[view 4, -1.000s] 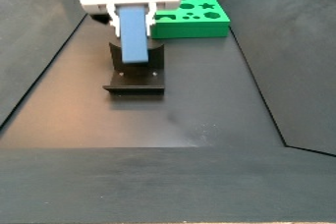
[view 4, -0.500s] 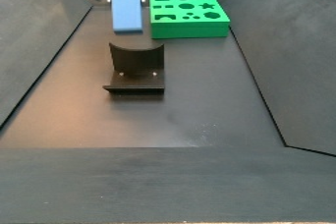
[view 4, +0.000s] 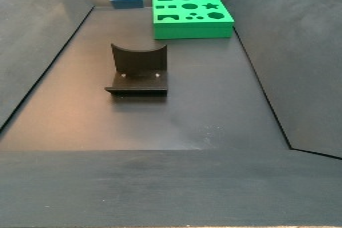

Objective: Pick up the rectangle object. Move up. Place the rectangle object on the fixture. Regrasp the rectangle object. Move to above the board. Insert the rectangle object.
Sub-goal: Move to above the board.

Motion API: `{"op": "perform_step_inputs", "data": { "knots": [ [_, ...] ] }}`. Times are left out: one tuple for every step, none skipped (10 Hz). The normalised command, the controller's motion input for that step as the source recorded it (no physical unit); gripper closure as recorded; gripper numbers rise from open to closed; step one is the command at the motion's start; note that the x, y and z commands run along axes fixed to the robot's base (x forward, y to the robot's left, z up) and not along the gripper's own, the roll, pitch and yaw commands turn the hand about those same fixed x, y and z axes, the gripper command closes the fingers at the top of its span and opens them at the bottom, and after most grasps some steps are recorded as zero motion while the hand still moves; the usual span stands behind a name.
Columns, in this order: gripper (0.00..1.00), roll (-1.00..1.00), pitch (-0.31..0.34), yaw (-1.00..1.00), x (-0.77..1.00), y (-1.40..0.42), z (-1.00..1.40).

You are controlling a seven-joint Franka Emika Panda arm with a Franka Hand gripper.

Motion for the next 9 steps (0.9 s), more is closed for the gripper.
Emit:
{"op": "perform_step_inputs", "data": {
  "knots": [
    [1.0, -1.0, -0.012, -0.09, -0.55, -1.0, 0.52],
    [1.0, -1.0, -0.021, -0.1, -0.6, -1.0, 0.55],
    [1.0, -1.0, -0.023, -0.1, -0.6, -1.0, 0.53],
    [1.0, -1.0, -0.015, -0.1, -0.6, -1.0, 0.54],
    [1.0, -1.0, -0.008, -0.1, -0.6, -1.0, 0.54],
    [1.0, -1.0, -0.003, -0.11, -0.63, -1.0, 0.55],
    [1.0, -1.0, -0.003, -0.11, -0.64, -1.0, 0.55],
    [1.0, -1.0, -0.001, -0.11, -0.68, -1.0, 0.57],
    [1.0, -1.0, 0.002, -0.11, -0.59, -0.83, 0.48]
  ]
}}
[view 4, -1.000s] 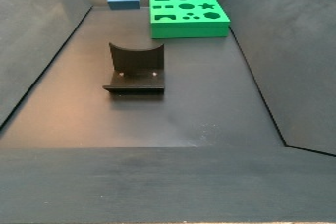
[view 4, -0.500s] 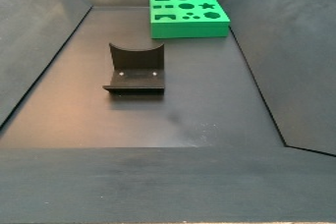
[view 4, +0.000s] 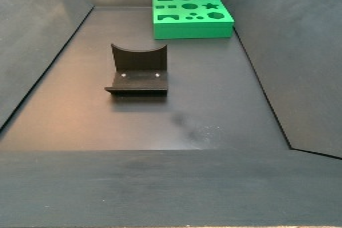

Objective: Pick up the rectangle object. Move up. Place the rectangle object on the fixture. Regrasp the rectangle object. Move to above the board. Insert the rectangle object.
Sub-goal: Move to above the board.

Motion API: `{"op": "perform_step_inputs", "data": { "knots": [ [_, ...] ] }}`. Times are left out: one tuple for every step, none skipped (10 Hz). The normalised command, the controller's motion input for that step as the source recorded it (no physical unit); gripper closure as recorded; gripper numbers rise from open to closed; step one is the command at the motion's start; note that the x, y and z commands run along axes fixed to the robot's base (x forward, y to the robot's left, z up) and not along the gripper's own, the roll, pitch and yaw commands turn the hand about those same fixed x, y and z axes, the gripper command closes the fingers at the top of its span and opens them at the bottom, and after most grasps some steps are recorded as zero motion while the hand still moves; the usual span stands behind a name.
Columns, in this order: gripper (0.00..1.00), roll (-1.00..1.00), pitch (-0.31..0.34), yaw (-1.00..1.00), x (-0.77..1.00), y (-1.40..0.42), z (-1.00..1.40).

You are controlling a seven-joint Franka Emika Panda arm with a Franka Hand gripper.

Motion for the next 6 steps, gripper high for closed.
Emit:
{"op": "perform_step_inputs", "data": {
  "knots": [
    [1.0, -1.0, 0.006, -0.1, -0.35, -0.43, 0.26],
    [1.0, -1.0, 0.008, -0.1, -0.25, -0.28, 0.17],
    [1.0, -1.0, 0.009, -0.09, -0.14, -0.12, 0.08],
    [1.0, -1.0, 0.001, -0.09, -0.1, -0.06, 0.05],
    [1.0, -0.7, -0.015, -0.05, -0.08, 0.0, 0.01],
    [1.0, -0.55, -0.025, -0.04, -0.07, 0.01, 0.01]
  ]
}}
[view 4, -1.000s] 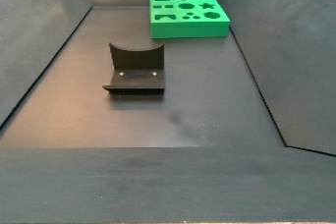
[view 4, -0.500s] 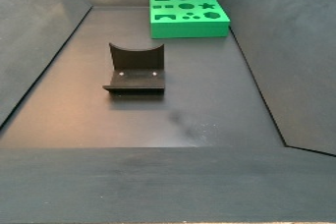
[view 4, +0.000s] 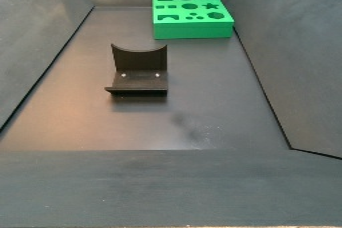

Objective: Pick up the rectangle object. Move up. Place the rectangle object on the fixture. Regrasp the rectangle object. Move to above the board. Insert the rectangle object.
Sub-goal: Move to above the board, then insert the rectangle object.

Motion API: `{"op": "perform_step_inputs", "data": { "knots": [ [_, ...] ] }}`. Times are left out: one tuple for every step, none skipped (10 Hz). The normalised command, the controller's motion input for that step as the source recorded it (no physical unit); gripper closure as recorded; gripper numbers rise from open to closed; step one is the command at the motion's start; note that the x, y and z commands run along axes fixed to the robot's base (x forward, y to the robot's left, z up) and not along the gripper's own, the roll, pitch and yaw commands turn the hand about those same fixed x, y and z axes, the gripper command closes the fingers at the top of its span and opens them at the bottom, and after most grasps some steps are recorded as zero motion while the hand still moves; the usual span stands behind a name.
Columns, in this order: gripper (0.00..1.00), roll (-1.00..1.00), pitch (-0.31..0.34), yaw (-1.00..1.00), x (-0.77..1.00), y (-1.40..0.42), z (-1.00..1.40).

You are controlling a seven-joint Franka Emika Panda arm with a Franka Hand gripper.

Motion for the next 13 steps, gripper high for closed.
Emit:
{"op": "perform_step_inputs", "data": {
  "knots": [
    [1.0, -0.32, -0.03, -0.02, -0.05, 0.0, 0.01],
    [1.0, 0.0, 0.0, 0.0, 0.0, 0.0, 0.0],
    [1.0, 0.0, 0.0, 0.0, 0.0, -0.06, 0.0],
    [1.0, 0.05, 0.0, 0.0, 0.0, -0.19, 0.0],
    [1.0, 0.14, 0.0, 0.06, 0.0, -0.36, -0.16],
    [1.0, 0.22, 0.0, 0.18, 0.0, -0.45, -0.26],
    [1.0, 0.19, 0.0, 0.19, 0.06, -0.47, -0.24],
    [1.0, 0.18, -0.003, 0.2, 0.04, -0.51, -0.29],
    [1.0, 0.19, 0.0, 0.21, 0.1, -0.55, -0.31],
    [1.0, 0.14, -0.006, 0.25, 0.16, -0.56, -0.33],
    [1.0, 0.14, -0.004, 0.24, 0.23, -0.58, -0.39],
    [1.0, 0.14, -0.011, 0.26, 0.23, -0.57, -0.45],
    [1.0, 0.12, -0.016, 0.26, 0.25, -0.53, -0.48]
  ]
}}
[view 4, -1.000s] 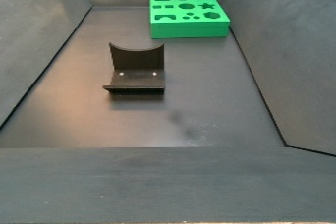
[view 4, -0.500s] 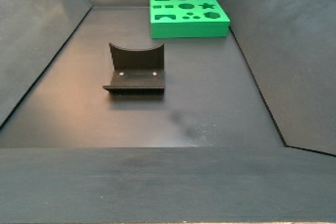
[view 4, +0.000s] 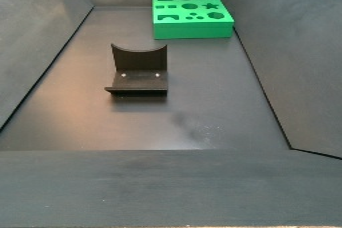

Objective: Pick up the rectangle object. Move up. Place the rectangle object on the fixture. Regrasp the rectangle object. Move to above the board. Insert the rectangle object.
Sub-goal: Insert the rectangle object.

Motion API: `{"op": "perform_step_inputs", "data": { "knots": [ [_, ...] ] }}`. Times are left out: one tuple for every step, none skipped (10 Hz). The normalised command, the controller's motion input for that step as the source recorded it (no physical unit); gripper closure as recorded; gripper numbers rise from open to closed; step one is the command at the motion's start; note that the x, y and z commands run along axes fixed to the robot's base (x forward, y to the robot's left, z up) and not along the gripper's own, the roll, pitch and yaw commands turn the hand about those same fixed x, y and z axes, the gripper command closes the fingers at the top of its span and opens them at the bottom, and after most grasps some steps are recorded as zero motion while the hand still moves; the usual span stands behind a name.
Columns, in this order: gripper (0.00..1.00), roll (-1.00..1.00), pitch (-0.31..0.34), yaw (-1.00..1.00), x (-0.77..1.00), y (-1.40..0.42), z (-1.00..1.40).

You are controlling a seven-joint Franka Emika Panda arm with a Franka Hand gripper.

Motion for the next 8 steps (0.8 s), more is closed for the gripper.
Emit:
{"op": "perform_step_inputs", "data": {
  "knots": [
    [1.0, 0.11, -0.02, 0.31, 0.27, -0.52, -0.49],
    [1.0, 0.1, -0.02, 0.3, 0.29, -0.55, -0.48],
    [1.0, 0.08, -0.024, 0.29, 0.3, -0.55, -0.5],
    [1.0, 0.07, -0.024, 0.29, 0.31, -0.57, -0.5],
    [1.0, 0.06, -0.029, 0.27, 0.3, -0.56, -0.51],
    [1.0, 0.03, -0.049, 0.24, 0.27, -0.53, -0.57],
    [1.0, 0.0, -0.077, 0.18, 0.27, -0.46, -0.61],
    [1.0, -0.05, -0.103, 0.13, 0.1, -0.29, -0.38]
  ]
}}
